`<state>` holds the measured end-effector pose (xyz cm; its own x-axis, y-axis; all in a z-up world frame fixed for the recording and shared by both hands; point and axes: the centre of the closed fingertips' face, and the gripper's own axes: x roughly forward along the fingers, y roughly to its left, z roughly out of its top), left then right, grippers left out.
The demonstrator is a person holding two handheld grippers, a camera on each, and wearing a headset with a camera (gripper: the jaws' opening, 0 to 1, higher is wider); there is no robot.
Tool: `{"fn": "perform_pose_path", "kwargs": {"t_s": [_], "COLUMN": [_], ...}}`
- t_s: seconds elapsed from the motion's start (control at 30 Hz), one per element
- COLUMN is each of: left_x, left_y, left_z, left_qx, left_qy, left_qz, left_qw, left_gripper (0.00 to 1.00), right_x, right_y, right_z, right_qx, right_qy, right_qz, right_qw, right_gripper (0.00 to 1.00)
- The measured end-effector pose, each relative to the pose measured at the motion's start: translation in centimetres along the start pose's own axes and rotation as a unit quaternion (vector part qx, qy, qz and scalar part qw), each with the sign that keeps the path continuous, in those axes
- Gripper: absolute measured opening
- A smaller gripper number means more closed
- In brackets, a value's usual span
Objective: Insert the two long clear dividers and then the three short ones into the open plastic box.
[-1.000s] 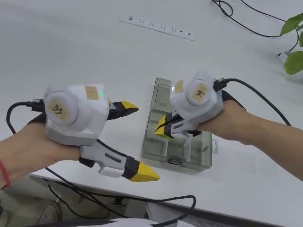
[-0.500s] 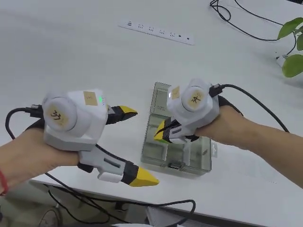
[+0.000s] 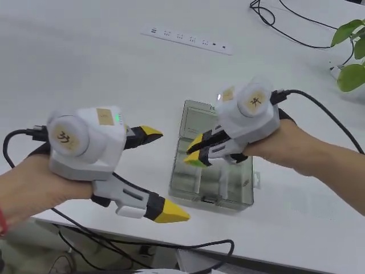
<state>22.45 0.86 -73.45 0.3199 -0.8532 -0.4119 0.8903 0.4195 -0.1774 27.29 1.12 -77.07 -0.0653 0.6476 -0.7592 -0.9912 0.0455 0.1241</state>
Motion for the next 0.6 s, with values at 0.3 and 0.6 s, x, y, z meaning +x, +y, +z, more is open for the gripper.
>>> {"fn": "perform_pose_path", "kwargs": {"t_s": [0.3, 0.6], "left_x": [0.0, -0.1], "left_y": [0.0, 0.1], "left_z": [0.2, 0.4], "left_qx": [-0.002, -0.003], "left_qy": [-0.005, -0.007], "left_qz": [0.002, 0.004], "left_qw": [1.0000, 1.0000], "left_gripper": [1.00, 1.00], "right_x": [-3.0, -5.5], "right_y": [-0.4, 0.7], "right_z": [0.7, 0.2], "right_qx": [0.019, 0.015], "right_qy": [-0.039, -0.046], "right_qz": [-0.007, -0.018], "right_qw": [0.9991, 0.9987], "right_gripper": [0.24, 0.33]}}
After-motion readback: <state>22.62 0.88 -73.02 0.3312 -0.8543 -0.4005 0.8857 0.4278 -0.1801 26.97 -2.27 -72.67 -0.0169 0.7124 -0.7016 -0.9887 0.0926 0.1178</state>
